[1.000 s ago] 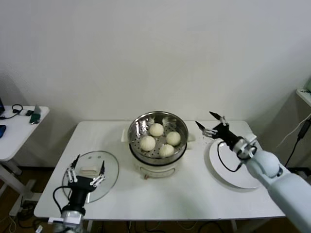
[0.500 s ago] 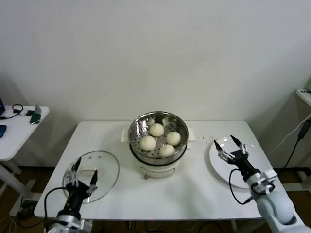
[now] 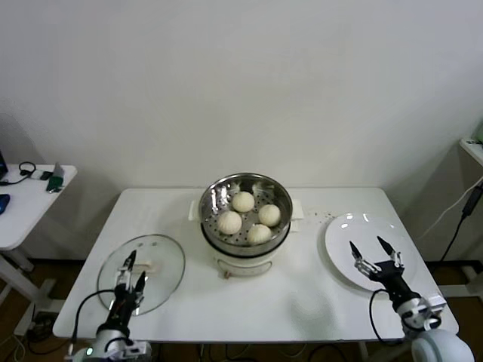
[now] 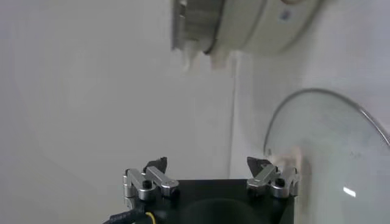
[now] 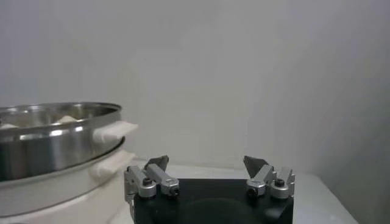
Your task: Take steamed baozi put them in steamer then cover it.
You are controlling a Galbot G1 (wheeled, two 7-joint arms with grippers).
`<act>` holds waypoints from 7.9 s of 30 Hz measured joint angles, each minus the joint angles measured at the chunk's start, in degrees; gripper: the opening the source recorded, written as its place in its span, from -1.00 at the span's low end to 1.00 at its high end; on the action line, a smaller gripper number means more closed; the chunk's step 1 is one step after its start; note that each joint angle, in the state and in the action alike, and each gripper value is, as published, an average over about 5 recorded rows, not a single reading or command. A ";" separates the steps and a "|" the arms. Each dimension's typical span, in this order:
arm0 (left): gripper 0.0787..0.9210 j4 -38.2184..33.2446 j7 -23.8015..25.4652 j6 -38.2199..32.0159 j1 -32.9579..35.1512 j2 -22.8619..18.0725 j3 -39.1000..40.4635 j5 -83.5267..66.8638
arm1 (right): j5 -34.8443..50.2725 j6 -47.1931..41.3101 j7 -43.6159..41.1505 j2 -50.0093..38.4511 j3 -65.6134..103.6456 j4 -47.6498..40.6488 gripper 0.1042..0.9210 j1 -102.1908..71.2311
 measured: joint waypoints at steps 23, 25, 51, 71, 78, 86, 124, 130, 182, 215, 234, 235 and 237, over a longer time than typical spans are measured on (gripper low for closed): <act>0.77 18.20 -0.83 -0.74 -12.93 1.80 1.09 3.89 | -3.13 0.39 -0.42 1.69 2.76 -1.66 0.76 -1.18; 0.77 18.94 -0.94 -0.72 -13.64 1.88 1.23 3.85 | -3.40 0.54 -0.51 1.80 2.81 -1.87 0.76 -1.23; 0.70 23.49 -2.56 -0.22 -18.84 2.00 3.03 1.51 | -6.92 2.36 -1.95 3.96 2.80 -3.99 0.76 -1.85; -0.64 23.72 -2.52 -1.09 -18.38 1.78 3.07 0.68 | -8.68 3.22 -2.19 5.21 2.86 -5.15 0.76 -1.34; -0.83 21.59 -2.53 -0.19 -17.12 2.79 2.71 -0.10 | -8.84 3.38 -2.23 4.77 2.90 -5.81 0.76 -0.78; -0.83 15.72 -3.77 3.03 -14.38 4.50 2.41 -0.61 | -8.86 3.58 -2.25 3.75 2.52 -7.03 0.76 0.31; -0.83 -7.74 6.96 35.48 -31.45 15.99 27.81 -4.29 | -11.05 3.50 -2.05 2.47 -3.22 -12.14 0.76 9.64; -0.83 -3.76 10.39 36.13 -38.18 10.60 34.75 -0.57 | -11.54 3.51 -2.04 2.55 -3.01 -12.27 0.76 9.62; -0.83 21.50 14.65 36.09 -48.67 -14.48 43.28 10.95 | -13.26 5.06 -2.66 4.08 -1.05 -13.96 0.76 8.86; -0.66 21.87 15.79 36.07 -49.05 -13.66 44.12 12.58 | -12.82 4.88 -3.78 4.79 -0.23 -13.94 0.76 8.58; 0.63 12.19 14.75 36.08 -46.29 -7.10 45.25 6.30 | -11.30 3.34 -4.03 4.50 0.12 -13.83 0.76 8.49; 0.68 11.46 14.44 36.08 -46.09 -6.62 45.25 5.65 | -11.29 3.28 -4.03 4.49 0.13 -13.87 0.76 8.51; 0.74 9.93 13.73 36.09 -45.66 -5.63 45.15 4.21 | -11.27 3.16 -4.03 4.48 0.16 -13.93 0.76 8.52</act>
